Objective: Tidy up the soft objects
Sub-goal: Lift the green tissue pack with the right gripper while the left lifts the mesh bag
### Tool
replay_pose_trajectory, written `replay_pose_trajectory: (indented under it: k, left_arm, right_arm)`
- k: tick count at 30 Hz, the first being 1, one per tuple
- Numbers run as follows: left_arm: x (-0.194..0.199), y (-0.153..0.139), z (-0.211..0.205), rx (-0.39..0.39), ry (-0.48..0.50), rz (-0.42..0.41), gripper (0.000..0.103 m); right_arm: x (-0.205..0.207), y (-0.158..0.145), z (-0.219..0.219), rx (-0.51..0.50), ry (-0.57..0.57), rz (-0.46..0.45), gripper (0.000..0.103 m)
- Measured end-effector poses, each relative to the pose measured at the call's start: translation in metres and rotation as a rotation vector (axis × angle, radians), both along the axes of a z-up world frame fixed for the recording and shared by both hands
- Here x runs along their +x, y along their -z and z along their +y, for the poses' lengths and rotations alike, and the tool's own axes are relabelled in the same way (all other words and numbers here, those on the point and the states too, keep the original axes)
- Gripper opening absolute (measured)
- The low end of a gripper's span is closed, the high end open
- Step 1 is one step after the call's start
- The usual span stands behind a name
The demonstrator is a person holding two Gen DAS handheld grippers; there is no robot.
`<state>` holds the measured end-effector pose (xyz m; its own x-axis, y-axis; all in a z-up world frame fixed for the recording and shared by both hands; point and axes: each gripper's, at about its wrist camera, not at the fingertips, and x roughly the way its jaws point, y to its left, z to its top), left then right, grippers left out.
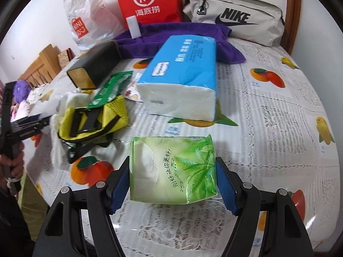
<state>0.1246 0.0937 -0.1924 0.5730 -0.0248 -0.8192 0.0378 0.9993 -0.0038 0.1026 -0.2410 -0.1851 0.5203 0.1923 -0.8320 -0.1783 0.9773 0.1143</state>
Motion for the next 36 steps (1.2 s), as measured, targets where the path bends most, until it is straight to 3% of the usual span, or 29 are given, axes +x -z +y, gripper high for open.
replay_pose_trajectory:
  k: [3,5,18,27,36]
  left_arm:
    - [-0.001,-0.002,-0.001,-0.018,0.023,0.003,0.013]
    - [-0.002,-0.003,0.0,-0.041,0.032,0.013,0.009]
    - [-0.015,-0.045,0.0,-0.192,0.074,-0.02,0.009]
    - [0.014,-0.077,-0.012,-0.212,0.101,-0.043,0.009]
    - [0.056,-0.095,-0.017,-0.235,0.087,-0.043,0.009]
  right_arm:
    - [0.003,0.005,-0.002,-0.023,0.019,0.013,0.073]
    - [0.004,0.008,-0.003,-0.018,0.02,0.022,0.073]
    - [0.0,-0.019,-0.003,0.016,-0.011,-0.008,0.072]
    - [0.017,-0.074,0.003,0.055,-0.075,-0.127,0.072]
    - [0.073,-0.108,-0.004,0.051,-0.065,-0.176,0.072]
